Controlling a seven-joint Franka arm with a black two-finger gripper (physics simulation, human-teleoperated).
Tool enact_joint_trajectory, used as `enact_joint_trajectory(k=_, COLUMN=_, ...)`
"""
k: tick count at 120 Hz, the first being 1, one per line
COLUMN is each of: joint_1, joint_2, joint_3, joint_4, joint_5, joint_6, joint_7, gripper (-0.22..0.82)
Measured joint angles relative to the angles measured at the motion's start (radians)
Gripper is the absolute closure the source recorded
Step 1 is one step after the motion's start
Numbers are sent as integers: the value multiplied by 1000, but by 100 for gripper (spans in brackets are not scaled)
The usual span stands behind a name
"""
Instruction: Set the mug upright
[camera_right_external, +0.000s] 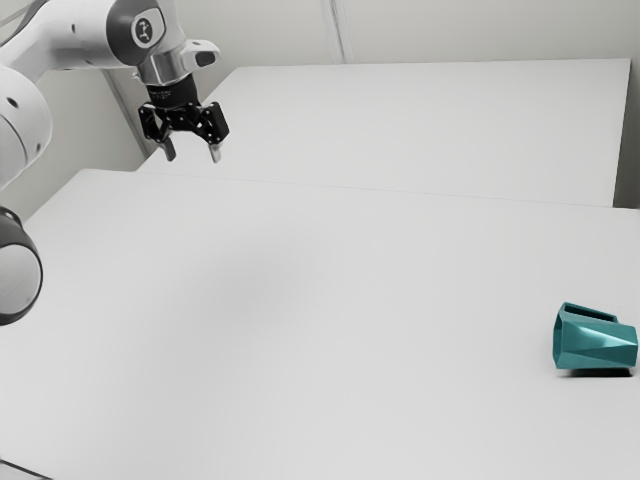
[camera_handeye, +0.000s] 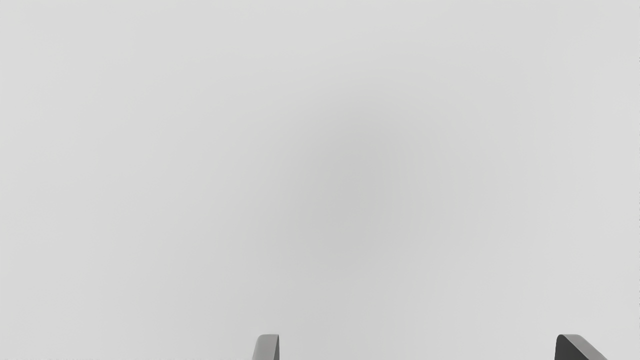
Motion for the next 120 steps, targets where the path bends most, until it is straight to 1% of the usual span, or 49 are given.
enact_joint_trajectory(k=23, joint_1=-13, joint_2=-6, joint_3=9, joint_4=-7, joint_5=-10, joint_6=0, joint_7=0, gripper=0)
enact_joint_trajectory(k=31, joint_1=-29, joint_2=-37, joint_3=7, joint_4=-46, joint_5=-14, joint_6=1, joint_7=0, gripper=0)
enact_joint_trajectory(k=40, joint_1=-50, joint_2=-121, joint_3=-2, joint_4=-180, joint_5=-53, joint_6=31, joint_7=0, gripper=0)
enact_joint_trajectory(k=52, joint_1=-94, joint_2=-235, joint_3=-8, joint_4=-367, joint_5=-154, joint_6=112, joint_7=-1, gripper=0)
enact_joint_trajectory(k=65, joint_1=-151, joint_2=-285, joint_3=-9, joint_4=-512, joint_5=-294, joint_6=204, joint_7=-1, gripper=0)
enact_joint_trajectory(k=79, joint_1=-218, joint_2=-295, joint_3=-10, joint_4=-606, joint_5=-443, joint_6=309, joint_7=1, gripper=0)
enact_joint_trajectory(k=94, joint_1=-296, joint_2=-285, joint_3=-14, joint_4=-700, joint_5=-626, joint_6=438, joint_7=15, gripper=0)
enact_joint_trajectory(k=106, joint_1=-360, joint_2=-261, joint_3=-34, joint_4=-736, joint_5=-766, joint_6=529, joint_7=44, gripper=0)
enact_joint_trajectory(k=120, joint_1=-485, joint_2=-213, joint_3=-38, joint_4=-751, joint_5=-885, joint_6=614, joint_7=92, gripper=0)
